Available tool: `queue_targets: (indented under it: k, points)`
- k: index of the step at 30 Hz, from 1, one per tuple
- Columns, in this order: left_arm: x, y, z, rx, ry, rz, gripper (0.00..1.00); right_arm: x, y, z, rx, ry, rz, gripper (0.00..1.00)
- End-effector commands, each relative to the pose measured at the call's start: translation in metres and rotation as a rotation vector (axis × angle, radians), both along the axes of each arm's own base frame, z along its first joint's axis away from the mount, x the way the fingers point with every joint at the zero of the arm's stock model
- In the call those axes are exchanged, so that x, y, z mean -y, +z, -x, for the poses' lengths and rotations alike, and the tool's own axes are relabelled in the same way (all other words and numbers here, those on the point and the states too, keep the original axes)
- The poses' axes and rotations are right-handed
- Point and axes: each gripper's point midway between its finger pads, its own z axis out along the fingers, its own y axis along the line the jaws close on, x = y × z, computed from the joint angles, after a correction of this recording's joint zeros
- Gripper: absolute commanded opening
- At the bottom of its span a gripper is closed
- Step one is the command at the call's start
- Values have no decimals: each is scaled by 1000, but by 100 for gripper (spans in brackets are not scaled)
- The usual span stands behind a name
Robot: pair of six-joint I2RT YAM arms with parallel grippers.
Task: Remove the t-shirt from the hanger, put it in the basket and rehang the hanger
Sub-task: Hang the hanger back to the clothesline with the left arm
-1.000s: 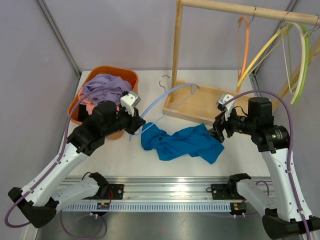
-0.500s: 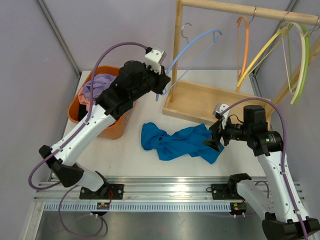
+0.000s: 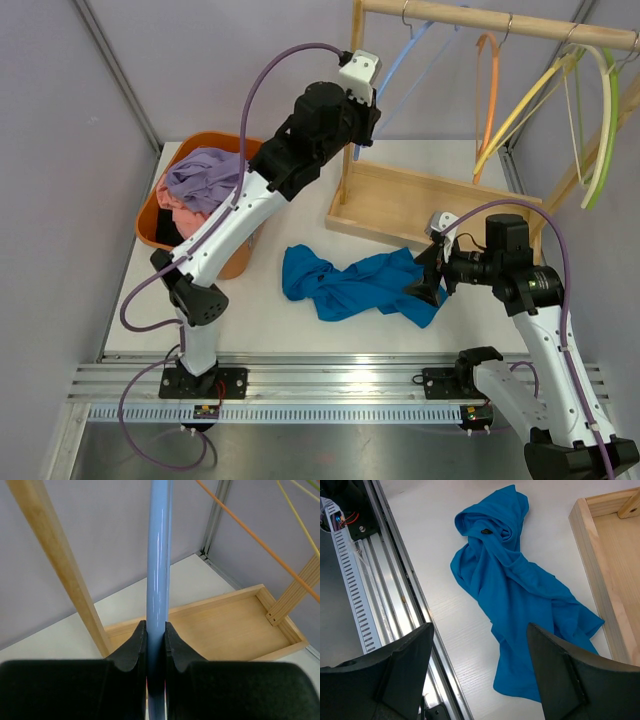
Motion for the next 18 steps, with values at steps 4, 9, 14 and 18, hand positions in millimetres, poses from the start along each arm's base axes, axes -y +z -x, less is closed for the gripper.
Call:
queue_targets:
  k: [4,9,14,18]
  points:
    - [5,51,-13,120,76,118,0,-4,9,2,43,25,-39,82]
    - [17,28,-29,95,101,92,0,-5,10,4,44,32,-46,82]
    - [23,18,-39,79,120,90,0,-5,11,6,48,34,-48,82]
    - [24,17,-42,79,129,104,0,-6,12,7,52,39,-54,82]
